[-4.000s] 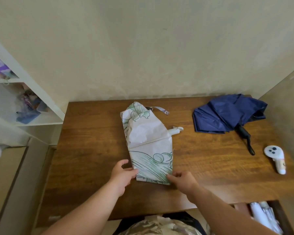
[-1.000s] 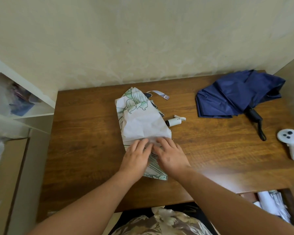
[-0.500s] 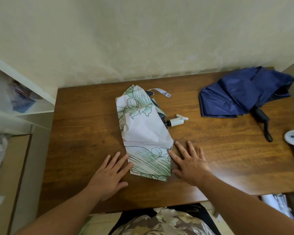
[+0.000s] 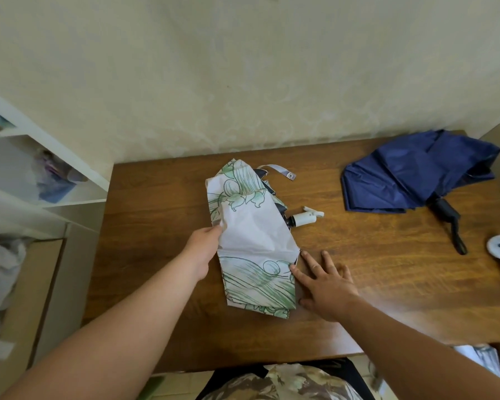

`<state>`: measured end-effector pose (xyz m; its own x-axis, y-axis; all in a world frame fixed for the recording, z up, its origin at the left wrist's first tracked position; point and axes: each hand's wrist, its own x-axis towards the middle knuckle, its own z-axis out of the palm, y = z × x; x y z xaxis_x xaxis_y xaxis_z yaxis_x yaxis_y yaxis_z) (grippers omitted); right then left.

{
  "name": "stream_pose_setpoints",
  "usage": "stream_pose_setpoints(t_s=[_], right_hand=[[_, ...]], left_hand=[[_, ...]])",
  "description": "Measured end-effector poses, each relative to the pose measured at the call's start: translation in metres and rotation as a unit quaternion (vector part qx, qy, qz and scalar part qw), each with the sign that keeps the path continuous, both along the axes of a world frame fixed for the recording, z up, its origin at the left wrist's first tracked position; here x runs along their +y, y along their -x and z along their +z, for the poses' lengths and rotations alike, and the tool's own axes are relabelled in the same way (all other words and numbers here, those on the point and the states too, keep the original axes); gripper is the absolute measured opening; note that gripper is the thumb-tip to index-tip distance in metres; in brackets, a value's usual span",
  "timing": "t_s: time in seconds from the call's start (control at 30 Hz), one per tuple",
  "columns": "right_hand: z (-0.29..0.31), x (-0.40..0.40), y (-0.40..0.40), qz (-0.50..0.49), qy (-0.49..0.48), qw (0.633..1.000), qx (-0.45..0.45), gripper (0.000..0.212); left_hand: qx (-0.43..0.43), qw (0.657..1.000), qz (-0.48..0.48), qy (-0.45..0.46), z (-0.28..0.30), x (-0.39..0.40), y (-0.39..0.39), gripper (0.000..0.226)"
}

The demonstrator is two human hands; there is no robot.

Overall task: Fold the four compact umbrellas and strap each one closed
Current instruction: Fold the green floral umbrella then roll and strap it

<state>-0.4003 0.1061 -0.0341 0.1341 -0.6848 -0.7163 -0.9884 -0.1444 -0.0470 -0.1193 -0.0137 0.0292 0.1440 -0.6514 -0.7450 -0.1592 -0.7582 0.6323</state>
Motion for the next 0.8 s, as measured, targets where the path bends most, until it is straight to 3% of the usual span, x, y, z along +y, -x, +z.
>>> stream_pose_setpoints(t_s=[0.1,0.2,0.3,0.37,0.5,0.63,0.67,0.8], right_hand=[[0.007,-0.006,0.002,-0.029,-0.024,0.999,-0.033,0.084],[0.020,-0.014,0.008,-0.159,-0.016,0.976,-0.149,0.071],[0.043,-0.022,0.014,-0.362,0.090,0.896,-0.241,0.049],[0.058,-0.030,0.012,-0.434,0.145,0.843,-0.282,0.038],[0.084,-0.043,-0.010,-0.468,0.158,0.780,-0.383,0.026],[0.102,-0.049,-0.037,-0.432,0.110,0.786,-0.428,0.063],[0.104,-0.051,-0.043,-0.427,0.099,0.785,-0.437,0.063],[0.111,-0.055,-0.060,-0.432,0.115,0.755,-0.480,0.018]], left_hand=[[0.002,1.000,-0.014,0.027,-0.002,0.005,0.001,0.046],[0.010,0.996,-0.027,0.085,0.003,0.017,0.002,0.036],[0.050,0.995,-0.037,0.078,0.011,0.034,-0.003,0.034],[0.069,0.995,-0.040,0.060,0.013,0.043,-0.008,0.039],[0.077,0.992,-0.054,0.083,0.015,0.061,-0.012,0.043],[0.039,0.987,-0.096,0.121,0.011,0.074,-0.012,0.042],[0.017,0.986,-0.100,0.131,0.012,0.076,-0.012,0.041],[-0.027,0.980,-0.081,0.180,0.015,0.073,-0.006,0.036]])
